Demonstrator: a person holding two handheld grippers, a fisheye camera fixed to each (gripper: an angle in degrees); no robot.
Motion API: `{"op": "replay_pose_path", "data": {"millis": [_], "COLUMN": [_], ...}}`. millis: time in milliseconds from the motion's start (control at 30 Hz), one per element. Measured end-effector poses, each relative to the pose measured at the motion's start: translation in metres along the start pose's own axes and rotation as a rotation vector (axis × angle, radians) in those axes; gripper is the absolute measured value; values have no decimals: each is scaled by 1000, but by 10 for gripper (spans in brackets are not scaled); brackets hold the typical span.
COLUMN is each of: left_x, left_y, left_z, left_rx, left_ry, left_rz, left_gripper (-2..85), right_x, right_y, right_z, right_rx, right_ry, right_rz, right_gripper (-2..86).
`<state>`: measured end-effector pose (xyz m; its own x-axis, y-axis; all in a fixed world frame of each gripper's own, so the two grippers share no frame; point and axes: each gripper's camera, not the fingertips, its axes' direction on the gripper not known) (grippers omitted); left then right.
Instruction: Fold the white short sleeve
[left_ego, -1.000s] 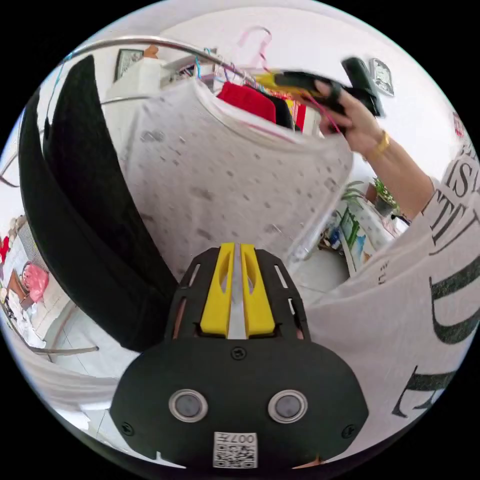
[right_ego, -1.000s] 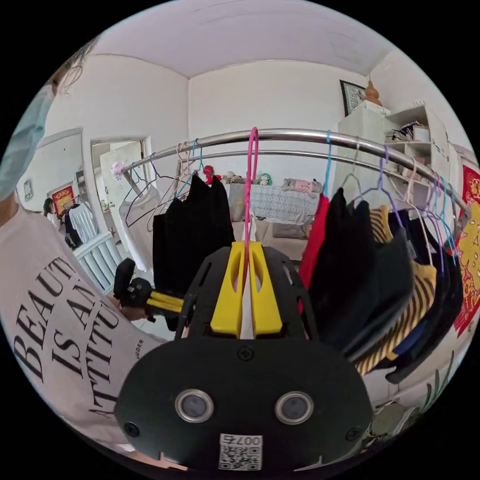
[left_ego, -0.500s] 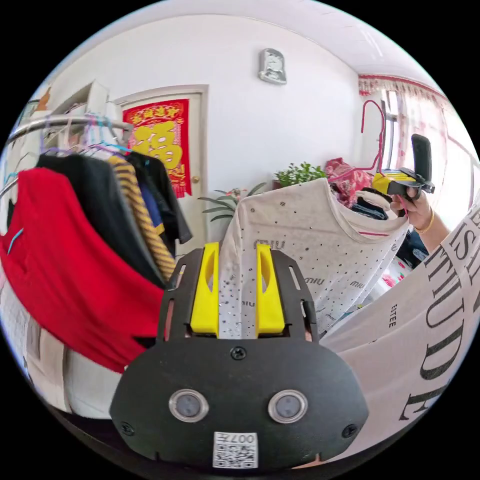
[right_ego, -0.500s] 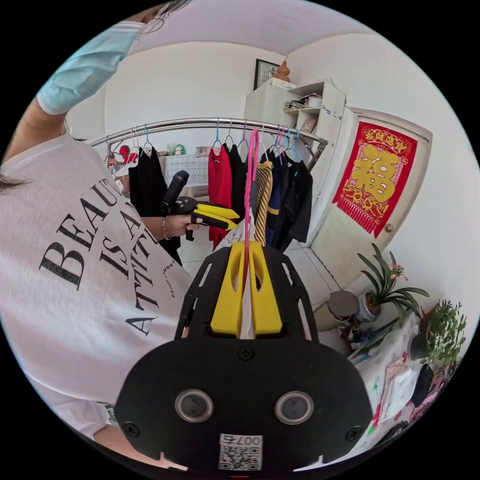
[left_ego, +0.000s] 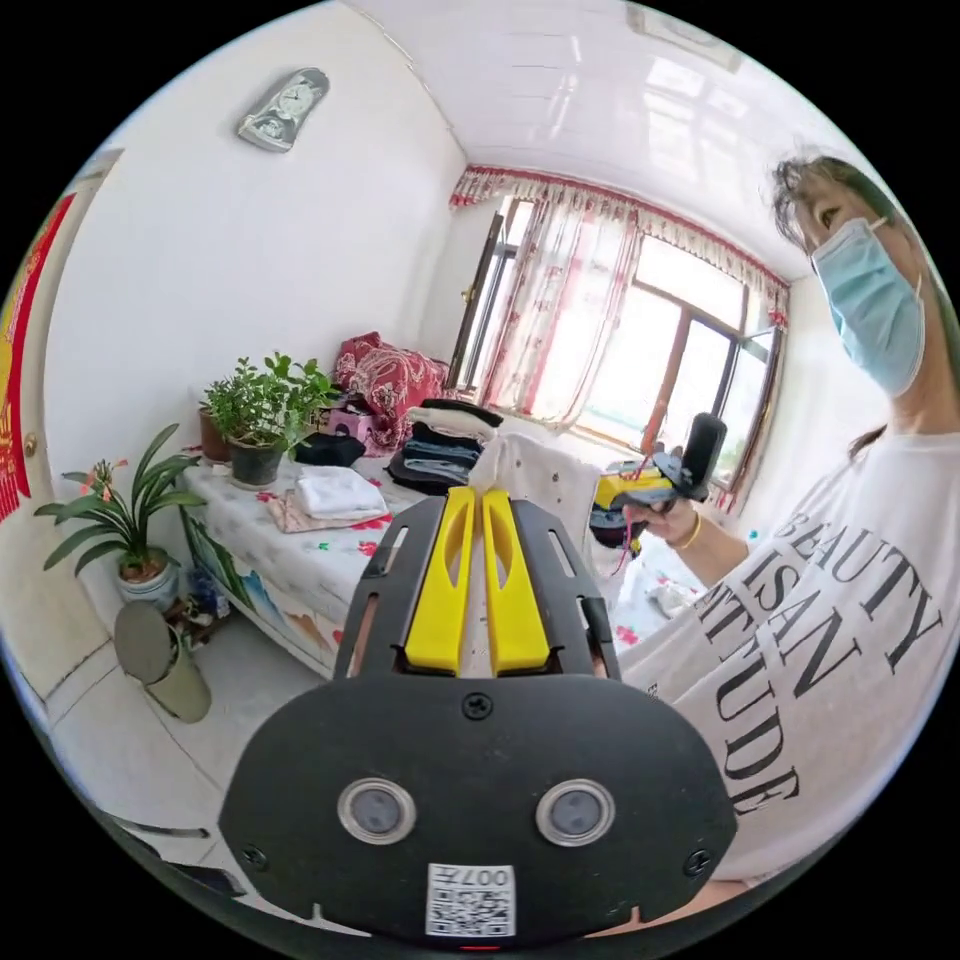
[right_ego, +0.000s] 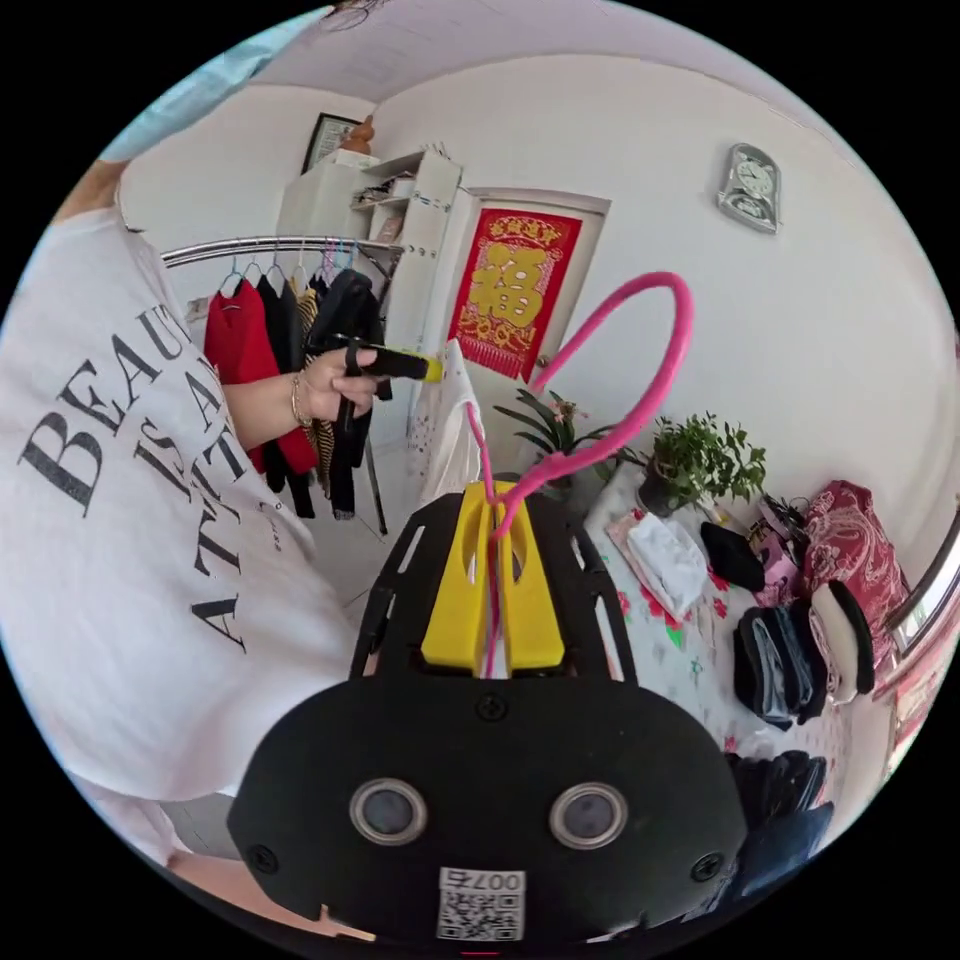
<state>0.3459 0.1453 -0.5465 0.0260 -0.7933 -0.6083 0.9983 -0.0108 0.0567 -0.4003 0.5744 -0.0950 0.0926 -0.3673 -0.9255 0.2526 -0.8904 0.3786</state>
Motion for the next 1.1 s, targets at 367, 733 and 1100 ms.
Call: {"op": "replay_pose_path", "data": {"millis": [367,733,1100], "left_x": [-79,-172,-282], "left_y": [-129,-225,-267], "left_z": [93,233,332], "left_rx": [52,-19,-192], "left_ry": [141,370,322], "left_rz": [-284,-474,-624], "left_gripper": [-10,-10,-10], "right_x": [74,97,74], "right_y": [205,326,517], "right_z": [-103,-164,-242], "right_rx": [244,326,714], "right_ry": [58,273,762], "right_rz": [479,828,1479], "right_gripper": [-3,-3,-1]}}
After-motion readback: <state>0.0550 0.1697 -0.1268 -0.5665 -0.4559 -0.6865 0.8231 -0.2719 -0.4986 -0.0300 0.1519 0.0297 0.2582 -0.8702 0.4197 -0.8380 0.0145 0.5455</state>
